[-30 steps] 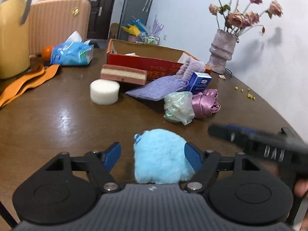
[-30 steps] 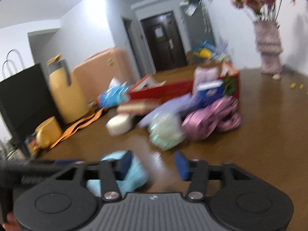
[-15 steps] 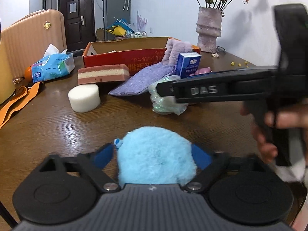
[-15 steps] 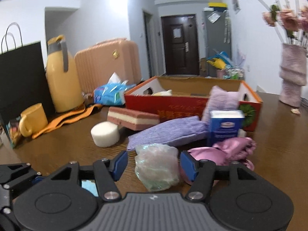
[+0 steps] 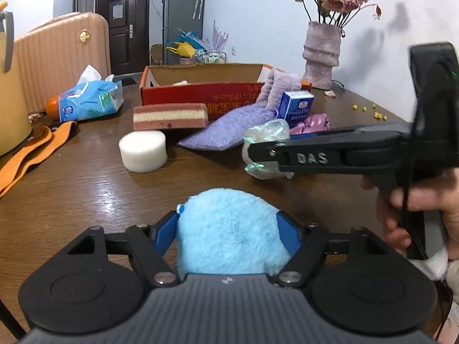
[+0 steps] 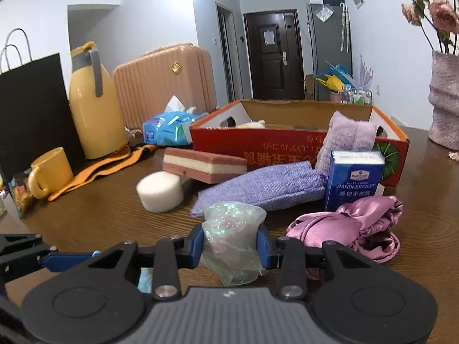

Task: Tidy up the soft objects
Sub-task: 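Grasp the clear plastic bag with the right tool while the left tool holds the blue plush, then carry the blue plush and plastic bag into the box and open both tools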

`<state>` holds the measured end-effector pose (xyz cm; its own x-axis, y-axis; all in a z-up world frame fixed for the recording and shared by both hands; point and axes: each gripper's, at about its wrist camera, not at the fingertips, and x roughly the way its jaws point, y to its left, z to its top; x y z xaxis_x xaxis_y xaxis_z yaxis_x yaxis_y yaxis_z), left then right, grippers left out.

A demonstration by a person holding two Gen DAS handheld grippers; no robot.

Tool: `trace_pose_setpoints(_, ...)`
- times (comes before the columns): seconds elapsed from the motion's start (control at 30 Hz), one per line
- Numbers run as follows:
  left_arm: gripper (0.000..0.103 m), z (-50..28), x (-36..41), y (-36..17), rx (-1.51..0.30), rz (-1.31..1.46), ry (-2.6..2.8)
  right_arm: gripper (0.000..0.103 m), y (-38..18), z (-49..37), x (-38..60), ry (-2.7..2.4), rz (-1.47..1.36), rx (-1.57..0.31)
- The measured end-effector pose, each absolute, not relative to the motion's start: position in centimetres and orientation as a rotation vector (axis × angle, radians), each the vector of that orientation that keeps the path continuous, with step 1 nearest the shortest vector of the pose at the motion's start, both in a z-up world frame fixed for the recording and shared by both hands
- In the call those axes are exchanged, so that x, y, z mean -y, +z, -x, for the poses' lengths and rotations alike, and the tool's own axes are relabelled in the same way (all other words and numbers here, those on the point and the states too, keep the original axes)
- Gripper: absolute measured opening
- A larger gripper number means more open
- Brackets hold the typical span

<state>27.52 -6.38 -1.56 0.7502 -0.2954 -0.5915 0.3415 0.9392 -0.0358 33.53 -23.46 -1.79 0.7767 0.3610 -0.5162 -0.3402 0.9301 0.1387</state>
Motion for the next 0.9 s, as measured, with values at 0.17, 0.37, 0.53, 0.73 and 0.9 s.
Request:
trace_pose_setpoints(0.17, 0.074, -26.0, 6.2, 0.1, -0.589, -0.071, -0.342, 0.037, 0.1, -30.0, 24.3, 0.377, -0.04, -0.51)
trace_pose_setpoints(0.37, 0.074, -24.3, 6.4, 2.1, -0.533, -0.071, -0.348, 0.037, 2.1, -26.0, 26.0, 0.352, -0.05, -0.46)
trace_pose_setpoints(0.53, 0.074, -23.2, 6.8, 3.4, -0.485, -0.081, -0.351, 0.037, 2.8, -24.4, 27.0, 0.327, -0.08, -0.442)
trace_pose_setpoints(0.73, 0.074, -23.9, 7.0, 4.1, -0.459, -0.074, -0.35, 0.037, 3.3, -24.3, 27.0, 0.338, -0.082, -0.415)
trace_pose_setpoints(0.9, 0.074, -27.6, 7.0, 5.6, -0.436, -0.077, -0.333, 0.037, 3.8, -26.5, 27.3, 0.35, -0.11, -0.407)
